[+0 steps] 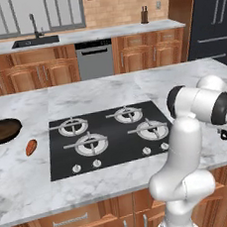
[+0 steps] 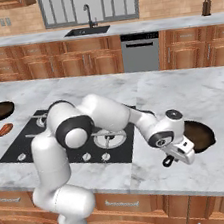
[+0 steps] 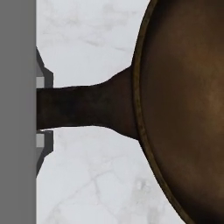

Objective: Place both pans onto different burners. Then place the sweet potato and the shrimp on different pans.

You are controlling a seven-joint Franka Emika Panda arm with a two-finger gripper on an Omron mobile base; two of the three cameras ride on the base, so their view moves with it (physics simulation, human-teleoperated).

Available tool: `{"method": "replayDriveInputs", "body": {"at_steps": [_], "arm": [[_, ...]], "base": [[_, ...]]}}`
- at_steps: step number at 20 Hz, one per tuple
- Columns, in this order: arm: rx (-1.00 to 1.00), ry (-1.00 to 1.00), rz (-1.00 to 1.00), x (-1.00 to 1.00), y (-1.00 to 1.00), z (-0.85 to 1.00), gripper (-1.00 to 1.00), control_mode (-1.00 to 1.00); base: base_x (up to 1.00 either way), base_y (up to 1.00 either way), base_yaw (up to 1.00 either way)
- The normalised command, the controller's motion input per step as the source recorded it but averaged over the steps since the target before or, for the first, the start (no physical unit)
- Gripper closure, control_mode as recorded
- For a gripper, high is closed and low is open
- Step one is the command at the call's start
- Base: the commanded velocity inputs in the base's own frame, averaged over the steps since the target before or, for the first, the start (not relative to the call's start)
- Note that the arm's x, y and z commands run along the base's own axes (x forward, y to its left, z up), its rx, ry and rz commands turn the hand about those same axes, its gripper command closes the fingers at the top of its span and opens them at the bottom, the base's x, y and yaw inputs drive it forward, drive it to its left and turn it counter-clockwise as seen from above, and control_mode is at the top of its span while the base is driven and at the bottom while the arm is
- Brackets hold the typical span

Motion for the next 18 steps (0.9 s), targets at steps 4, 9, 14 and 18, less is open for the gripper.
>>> {"method": "replayDriveInputs", "body": {"at_steps": [4, 9, 14, 18], "arm": [[0.0, -0.05, 0.0, 0.0, 0.04, 0.64, 1.0, -1.0], [0.0, -0.03, 0.0, 0.0, 0.22, 0.78, 1.0, -1.0], [-0.02, 0.0, 0.05, 0.03, 0.43, 0.7, 1.0, -1.0], [-0.04, 0.0, 0.13, 0.04, 0.54, 0.54, 1.0, -1.0]], "base": [[0.0, 0.0, 0.0], [0.0, 0.0, 0.0], [0.0, 0.0, 0.0], [0.0, 0.0, 0.0]]}}
